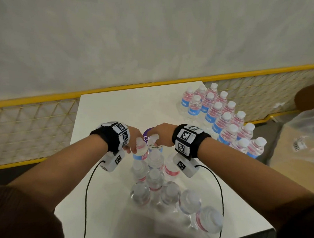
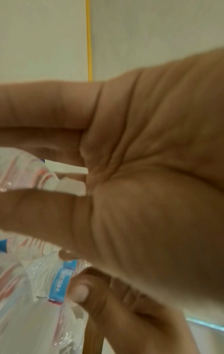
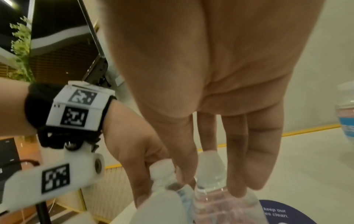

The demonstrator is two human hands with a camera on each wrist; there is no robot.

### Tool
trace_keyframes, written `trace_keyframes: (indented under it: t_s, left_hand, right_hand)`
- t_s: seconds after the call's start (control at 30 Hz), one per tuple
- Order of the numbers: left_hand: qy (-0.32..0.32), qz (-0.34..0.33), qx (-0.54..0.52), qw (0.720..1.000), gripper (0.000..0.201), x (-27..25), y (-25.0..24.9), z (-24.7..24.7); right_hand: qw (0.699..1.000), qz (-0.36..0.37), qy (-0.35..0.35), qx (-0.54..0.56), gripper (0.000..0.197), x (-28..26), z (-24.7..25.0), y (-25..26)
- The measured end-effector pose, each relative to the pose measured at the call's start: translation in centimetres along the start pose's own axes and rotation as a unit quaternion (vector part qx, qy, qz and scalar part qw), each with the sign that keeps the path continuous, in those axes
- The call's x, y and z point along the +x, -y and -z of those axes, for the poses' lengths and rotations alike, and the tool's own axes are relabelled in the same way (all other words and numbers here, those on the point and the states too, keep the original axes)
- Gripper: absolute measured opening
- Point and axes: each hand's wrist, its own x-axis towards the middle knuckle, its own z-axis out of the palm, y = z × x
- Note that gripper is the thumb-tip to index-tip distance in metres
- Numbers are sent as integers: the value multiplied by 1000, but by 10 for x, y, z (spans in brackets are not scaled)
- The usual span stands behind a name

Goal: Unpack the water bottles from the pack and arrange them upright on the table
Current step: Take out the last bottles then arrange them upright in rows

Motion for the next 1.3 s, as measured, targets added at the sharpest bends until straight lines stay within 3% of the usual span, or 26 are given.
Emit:
trace_keyframes:
  t_s: [0.2,0.4,0.57,0.73,0.93,1.23,1.3]
  left_hand:
    - [-15,-57,-65,996,63,13,-6,1]
    - [-62,-93,-62,992,42,32,-42,21]
    - [-92,-136,-41,986,58,62,-90,43]
    - [-121,-165,-47,978,55,82,-136,61]
    - [-161,-186,-40,968,51,109,-164,71]
    - [-194,-207,72,956,53,113,-181,79]
    - [-209,-226,81,948,44,110,-178,82]
  right_hand:
    - [999,-41,-23,-17,34,8,-2,-5]
    - [992,-122,-39,16,33,-8,8,-57]
    - [978,-194,-60,37,36,-23,10,-108]
    - [965,-237,-98,51,35,-34,12,-145]
    - [958,-256,-106,70,34,-37,12,-165]
    - [958,-240,-138,70,32,-38,5,-163]
    - [955,-240,-146,93,32,-43,5,-168]
